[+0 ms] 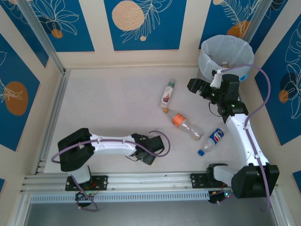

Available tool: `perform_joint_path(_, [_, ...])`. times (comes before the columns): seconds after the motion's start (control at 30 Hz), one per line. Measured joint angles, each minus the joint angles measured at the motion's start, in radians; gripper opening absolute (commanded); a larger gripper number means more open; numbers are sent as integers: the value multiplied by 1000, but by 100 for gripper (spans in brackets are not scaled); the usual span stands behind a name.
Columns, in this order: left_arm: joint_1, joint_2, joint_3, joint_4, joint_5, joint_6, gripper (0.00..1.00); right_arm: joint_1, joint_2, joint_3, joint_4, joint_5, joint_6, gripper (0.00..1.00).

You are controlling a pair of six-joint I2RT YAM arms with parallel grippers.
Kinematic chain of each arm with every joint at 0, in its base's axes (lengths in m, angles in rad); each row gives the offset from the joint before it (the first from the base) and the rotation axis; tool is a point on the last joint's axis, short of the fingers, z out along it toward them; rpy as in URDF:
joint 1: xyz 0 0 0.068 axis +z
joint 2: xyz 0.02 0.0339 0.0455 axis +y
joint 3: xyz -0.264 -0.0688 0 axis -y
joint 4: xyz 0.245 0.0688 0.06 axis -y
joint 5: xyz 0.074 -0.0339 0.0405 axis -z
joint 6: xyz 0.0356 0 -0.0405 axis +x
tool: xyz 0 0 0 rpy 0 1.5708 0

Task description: Put the plastic bottles in the bin

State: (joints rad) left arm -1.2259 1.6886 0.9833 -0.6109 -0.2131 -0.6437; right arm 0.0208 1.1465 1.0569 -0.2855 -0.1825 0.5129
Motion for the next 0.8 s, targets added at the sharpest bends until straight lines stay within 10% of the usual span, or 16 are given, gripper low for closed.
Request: perform_joint_path(0.8, [117, -91, -16, 240, 6, 259, 45, 19, 0, -47, -88, -21, 42, 99])
